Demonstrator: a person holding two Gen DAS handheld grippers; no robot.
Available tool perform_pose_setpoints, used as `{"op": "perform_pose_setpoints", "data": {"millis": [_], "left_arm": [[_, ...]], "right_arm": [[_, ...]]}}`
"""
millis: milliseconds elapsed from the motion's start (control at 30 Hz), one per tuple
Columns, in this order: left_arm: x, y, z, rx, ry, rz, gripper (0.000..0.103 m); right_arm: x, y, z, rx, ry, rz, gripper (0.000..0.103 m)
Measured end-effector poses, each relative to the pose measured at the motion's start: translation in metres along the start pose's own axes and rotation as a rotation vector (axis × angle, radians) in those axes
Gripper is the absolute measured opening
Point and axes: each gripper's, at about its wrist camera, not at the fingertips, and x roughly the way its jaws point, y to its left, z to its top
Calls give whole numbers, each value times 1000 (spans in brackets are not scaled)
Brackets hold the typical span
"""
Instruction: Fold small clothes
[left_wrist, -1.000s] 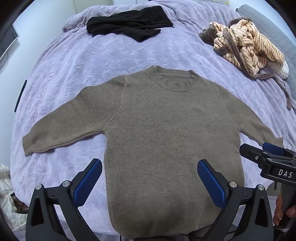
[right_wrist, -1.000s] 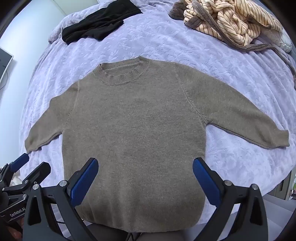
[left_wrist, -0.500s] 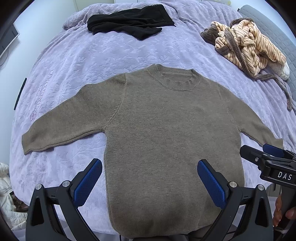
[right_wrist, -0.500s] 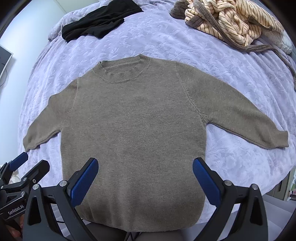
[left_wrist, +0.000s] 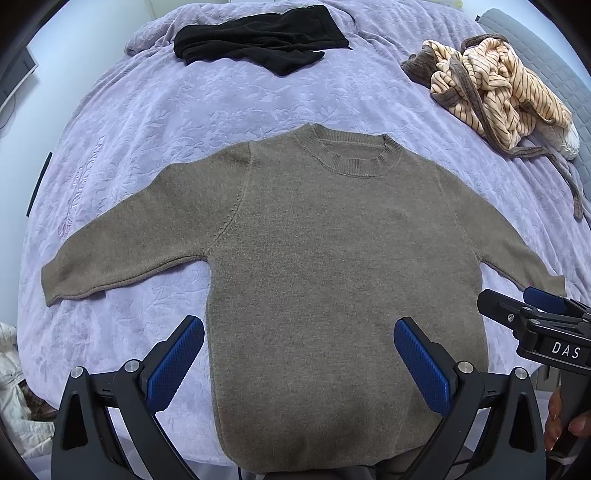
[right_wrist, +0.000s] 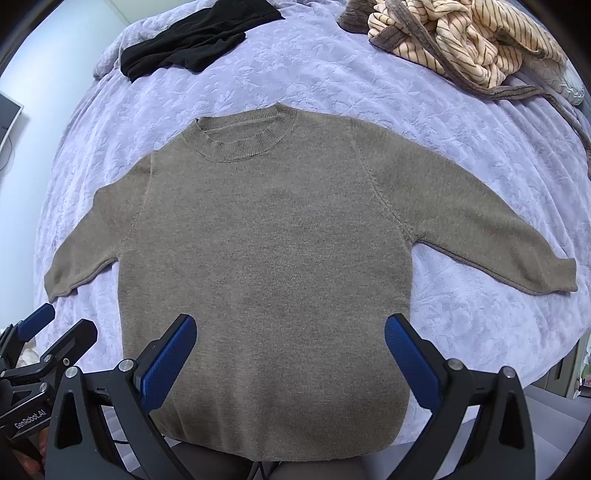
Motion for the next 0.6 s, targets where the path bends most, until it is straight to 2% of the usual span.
{"op": "perform_pose_setpoints", "data": {"millis": [400, 500, 533, 600], "left_arm": [[3, -2, -5, -16, 0, -9, 103], [4, -2, -3, -40, 34, -44, 103], [4, -1, -1, -51, 41, -83, 103], [4, -1, 2, -53, 15, -122, 103]], "right_arm": [[3, -1, 3, -4, 6, -8, 102], [3, -1, 4, -7, 8, -8, 102], [4, -1, 4, -9, 7, -8, 102], [5, -2, 4, -16, 4, -4, 102]]}}
